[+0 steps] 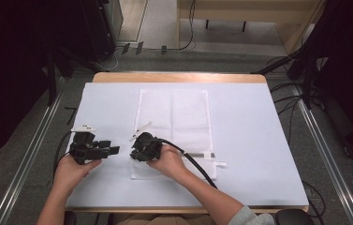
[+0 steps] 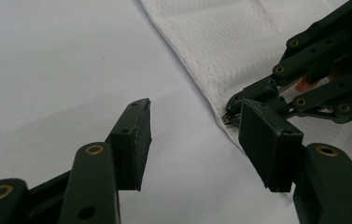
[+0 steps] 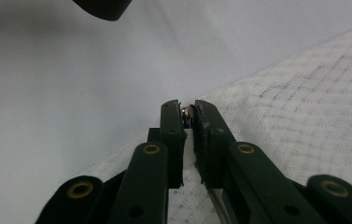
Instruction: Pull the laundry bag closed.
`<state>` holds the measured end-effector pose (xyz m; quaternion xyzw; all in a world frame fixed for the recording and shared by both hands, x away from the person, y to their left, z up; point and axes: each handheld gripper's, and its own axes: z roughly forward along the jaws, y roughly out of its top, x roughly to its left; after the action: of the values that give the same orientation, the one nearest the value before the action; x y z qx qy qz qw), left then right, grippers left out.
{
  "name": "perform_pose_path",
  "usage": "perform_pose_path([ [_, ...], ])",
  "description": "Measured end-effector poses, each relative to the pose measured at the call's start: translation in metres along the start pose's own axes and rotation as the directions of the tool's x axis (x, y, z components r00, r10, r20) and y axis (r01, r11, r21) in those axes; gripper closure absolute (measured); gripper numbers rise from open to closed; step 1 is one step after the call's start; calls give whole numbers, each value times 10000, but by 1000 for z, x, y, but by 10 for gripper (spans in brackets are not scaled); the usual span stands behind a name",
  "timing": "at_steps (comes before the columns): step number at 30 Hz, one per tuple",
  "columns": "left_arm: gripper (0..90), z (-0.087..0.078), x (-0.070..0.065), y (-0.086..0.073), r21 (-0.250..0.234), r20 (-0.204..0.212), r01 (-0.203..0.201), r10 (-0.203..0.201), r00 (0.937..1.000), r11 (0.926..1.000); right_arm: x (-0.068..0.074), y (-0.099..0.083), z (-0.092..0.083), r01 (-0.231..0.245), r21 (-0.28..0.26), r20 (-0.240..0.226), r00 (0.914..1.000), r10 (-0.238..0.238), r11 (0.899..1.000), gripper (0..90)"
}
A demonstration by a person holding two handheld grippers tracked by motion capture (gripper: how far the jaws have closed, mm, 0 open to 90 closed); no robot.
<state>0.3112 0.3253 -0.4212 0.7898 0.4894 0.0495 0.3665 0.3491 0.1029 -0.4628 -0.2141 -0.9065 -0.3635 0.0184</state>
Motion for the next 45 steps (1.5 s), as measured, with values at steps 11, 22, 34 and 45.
perform_pose_path([
  [11,443,6,-1,2,-16,301,-148,149,9994,9999,-5,5,-14,188,-257,125,9998,-185,9995,886],
  [22,433,17,-8,4,54,828,-616,609,9947,9981,-8,19,-29,520,-379,188,9985,-514,9979,885],
  [34,492,35,-17,8,662,1464,-910,805,9859,9937,-9,25,-43,342,-811,-404,9985,-376,9961,885],
  [45,696,44,-21,10,1174,1596,-1448,1252,9792,9825,-5,23,-41,529,-545,-860,9946,-575,9971,885],
])
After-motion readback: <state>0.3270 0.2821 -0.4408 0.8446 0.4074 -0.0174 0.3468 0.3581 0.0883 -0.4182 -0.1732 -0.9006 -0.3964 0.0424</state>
